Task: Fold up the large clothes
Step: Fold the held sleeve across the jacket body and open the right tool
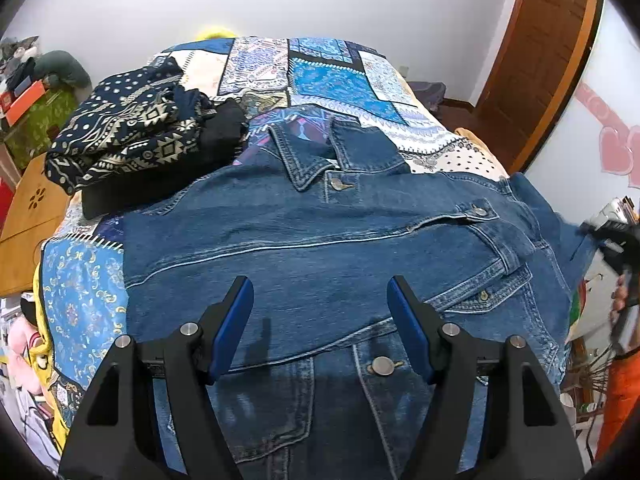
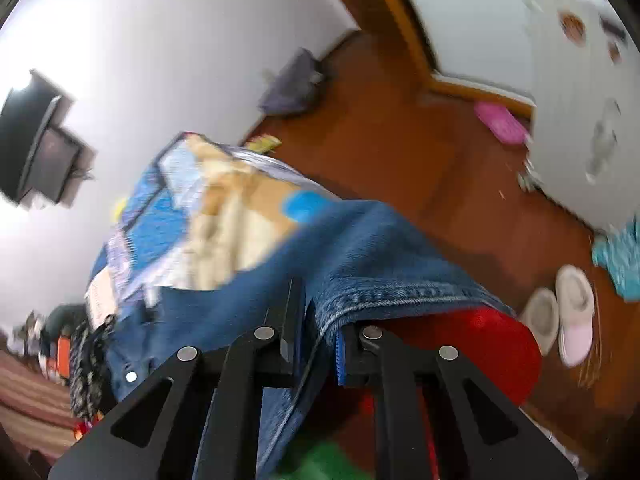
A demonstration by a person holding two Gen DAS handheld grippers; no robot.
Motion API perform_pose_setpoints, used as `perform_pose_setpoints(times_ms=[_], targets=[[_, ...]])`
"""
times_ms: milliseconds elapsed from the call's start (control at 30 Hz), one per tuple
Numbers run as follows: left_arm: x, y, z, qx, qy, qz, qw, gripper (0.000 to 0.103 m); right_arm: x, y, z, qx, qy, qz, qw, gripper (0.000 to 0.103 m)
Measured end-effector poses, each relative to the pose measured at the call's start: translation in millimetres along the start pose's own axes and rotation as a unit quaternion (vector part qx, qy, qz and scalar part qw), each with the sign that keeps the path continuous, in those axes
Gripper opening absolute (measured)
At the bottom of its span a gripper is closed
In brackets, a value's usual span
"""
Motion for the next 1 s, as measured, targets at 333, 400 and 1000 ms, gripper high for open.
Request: perform_pose_setpoints(times_ms=[333, 400, 1000], targets=[[5.8, -1.7, -18.3, -0.025, 0.000, 0.002, 0.9997, 0.068, 140.1, -14.6, -90.8, -0.073, 0.126, -0.164, 0.976, 0.010], [8.4, -2.3, -21.9, -0.029, 0.001, 0.000, 0.9996, 0.068, 164.9, -30.0, -96.5, -0.067, 0.154, -0.195, 0.966, 0.010], [17.6, -18.2, -26.2, -0.018, 0.011, 0.002, 0.9998, 0.068, 204.2, -172.0, 2.3, 0.169, 0.116, -0.367, 0.907, 0.016]])
Point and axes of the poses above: each gripper's, at about its wrist camera, not at the fingertips, and z roughly the way its jaws point, x to its left, y to its top, the point moved 2 cm from there along z, roughly the way its jaws point, and after that the axes turned 8 degrees about -y, right-handed, at the moved point
